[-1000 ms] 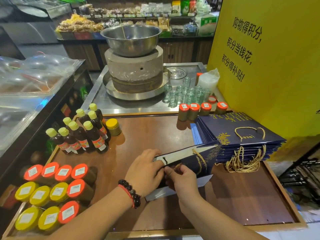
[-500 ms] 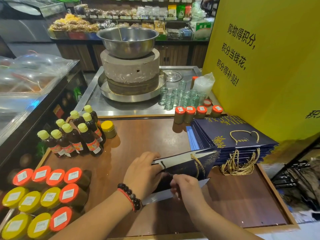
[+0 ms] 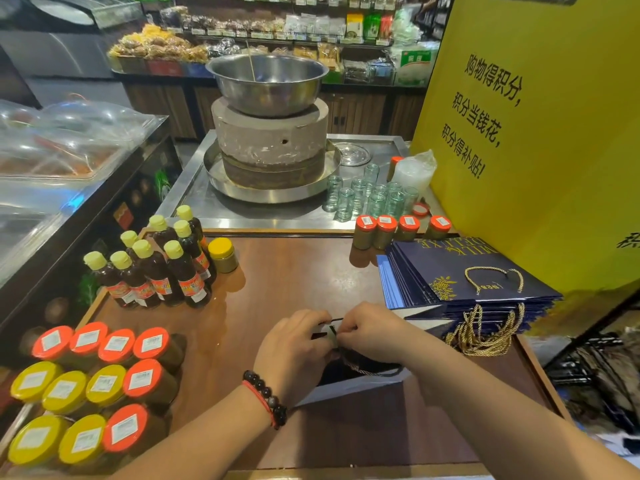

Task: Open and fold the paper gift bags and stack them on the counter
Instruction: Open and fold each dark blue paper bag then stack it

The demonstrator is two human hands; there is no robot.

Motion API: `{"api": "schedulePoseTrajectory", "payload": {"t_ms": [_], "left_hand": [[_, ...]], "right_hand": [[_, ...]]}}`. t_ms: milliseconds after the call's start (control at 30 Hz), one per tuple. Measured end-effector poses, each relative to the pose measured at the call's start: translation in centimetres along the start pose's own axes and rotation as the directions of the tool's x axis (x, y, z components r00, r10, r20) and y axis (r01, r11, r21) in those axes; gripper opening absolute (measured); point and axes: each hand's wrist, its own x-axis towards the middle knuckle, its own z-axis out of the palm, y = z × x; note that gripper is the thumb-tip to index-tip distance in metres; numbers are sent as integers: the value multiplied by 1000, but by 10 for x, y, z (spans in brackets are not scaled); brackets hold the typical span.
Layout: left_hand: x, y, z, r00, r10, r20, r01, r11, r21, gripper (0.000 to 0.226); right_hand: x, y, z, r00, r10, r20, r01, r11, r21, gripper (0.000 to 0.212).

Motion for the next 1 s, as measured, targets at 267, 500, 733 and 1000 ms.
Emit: {"api": "schedulePoseTrajectory", "payload": {"t_ms": [267, 500, 733, 1000], "left_hand": [[-4, 2, -3, 1000, -22, 7, 22, 1000, -17, 22], [-2, 5, -7, 998, -53, 29, 53, 999, -4, 20], [-2, 7, -5, 995, -89, 42, 90, 996, -28, 9], [-6, 4, -3, 987, -139, 81, 139, 990, 10, 5]], "right_hand": [[-1, -4, 6, 999, 42, -9, -42, 999, 28, 28], [-6, -2, 13, 993, 90, -77, -84, 993, 84, 32], [-12, 1, 16, 983, 118, -137, -100, 986, 135, 29], [-14, 8, -12, 918, 318, -236, -135, 811, 569, 19]]}}
